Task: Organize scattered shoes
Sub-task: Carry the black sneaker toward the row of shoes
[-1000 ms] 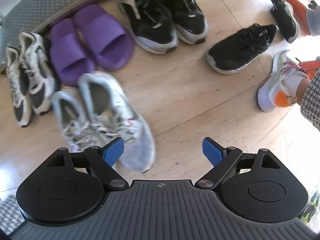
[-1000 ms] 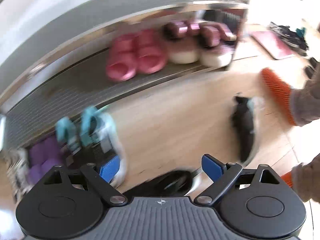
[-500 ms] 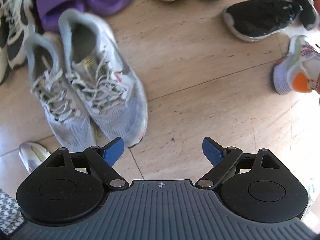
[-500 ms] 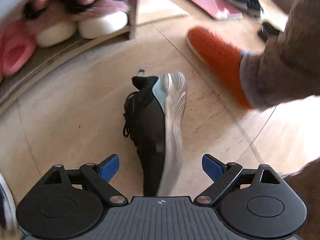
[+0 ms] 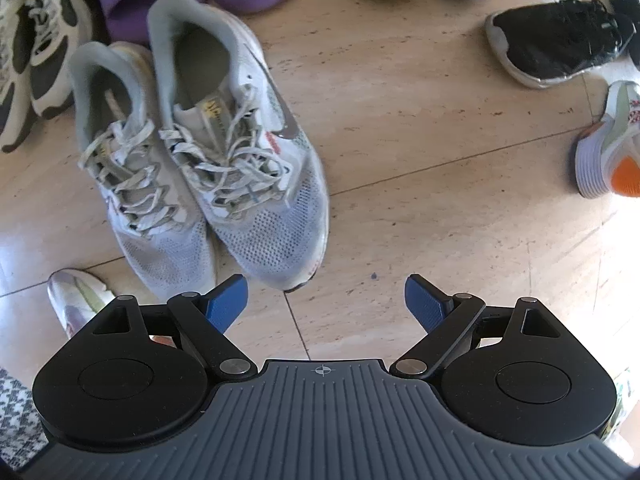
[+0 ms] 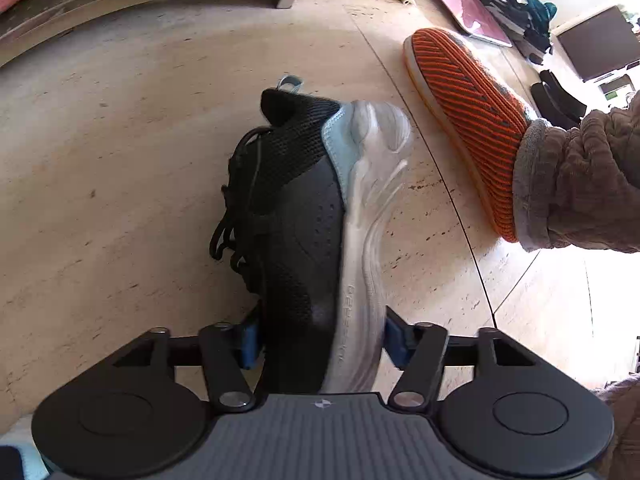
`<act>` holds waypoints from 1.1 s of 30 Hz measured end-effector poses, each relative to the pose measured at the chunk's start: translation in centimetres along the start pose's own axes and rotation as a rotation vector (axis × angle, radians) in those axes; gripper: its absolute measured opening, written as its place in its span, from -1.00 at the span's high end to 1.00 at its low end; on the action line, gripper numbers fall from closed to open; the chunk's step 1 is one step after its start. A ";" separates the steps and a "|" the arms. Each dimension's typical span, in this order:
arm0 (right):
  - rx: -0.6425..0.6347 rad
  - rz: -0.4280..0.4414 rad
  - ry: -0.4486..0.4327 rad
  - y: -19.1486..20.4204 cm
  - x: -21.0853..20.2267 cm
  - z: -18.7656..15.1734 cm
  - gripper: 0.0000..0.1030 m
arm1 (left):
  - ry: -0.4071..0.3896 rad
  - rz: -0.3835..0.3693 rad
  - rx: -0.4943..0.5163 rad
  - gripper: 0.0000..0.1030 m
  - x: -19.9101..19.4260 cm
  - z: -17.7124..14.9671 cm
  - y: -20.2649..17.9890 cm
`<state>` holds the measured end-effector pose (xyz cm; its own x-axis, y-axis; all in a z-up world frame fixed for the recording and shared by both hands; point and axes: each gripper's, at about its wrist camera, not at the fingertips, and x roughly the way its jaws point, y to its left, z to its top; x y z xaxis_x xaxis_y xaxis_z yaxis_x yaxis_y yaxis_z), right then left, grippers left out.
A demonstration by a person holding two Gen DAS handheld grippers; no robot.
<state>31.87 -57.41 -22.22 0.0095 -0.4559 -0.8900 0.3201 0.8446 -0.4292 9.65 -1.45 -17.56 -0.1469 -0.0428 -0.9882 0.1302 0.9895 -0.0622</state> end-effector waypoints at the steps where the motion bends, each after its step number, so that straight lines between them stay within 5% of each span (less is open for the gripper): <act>1: 0.042 0.033 -0.017 -0.2 -1.4 0.3 -0.02 | -0.022 -0.010 -0.009 -0.74 -0.7 -0.1 0.2; 7: 0.392 0.396 -0.083 -1.7 -11.5 1.7 -0.01 | -0.112 -0.066 -0.065 -0.74 -4.1 -1.0 1.4; 12: 0.385 0.651 -0.148 2.4 -21.5 -1.8 -0.01 | -0.110 0.002 -0.192 -0.73 -10.0 -2.0 4.1; 17: 0.333 0.903 -0.067 8.2 -28.3 -11.2 -0.01 | -0.231 -0.022 -0.172 -0.77 -15.4 -5.2 6.4; 21: 0.310 0.959 0.095 12.3 -28.8 -19.9 -0.01 | -0.291 -0.041 -0.243 -0.76 -14.0 -6.2 8.0; 25: 0.295 0.926 0.232 15.6 -27.1 -27.0 -0.02 | -0.231 -0.094 -0.283 -0.67 -11.6 -5.8 8.7; 29: 0.181 0.887 0.248 18.3 -27.2 -29.5 -0.02 | -0.250 -0.103 -0.280 -0.69 -11.7 -6.0 9.1; 33: 0.065 0.969 0.157 19.8 -26.8 -29.8 -0.18 | -0.276 -0.096 -0.275 -0.71 -11.9 -5.9 9.2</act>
<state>9.72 -20.07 -11.43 0.1714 0.4726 -0.8645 0.2917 0.8138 0.5027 6.83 8.99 -5.54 0.1278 -0.1356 -0.9825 -0.1439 0.9776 -0.1536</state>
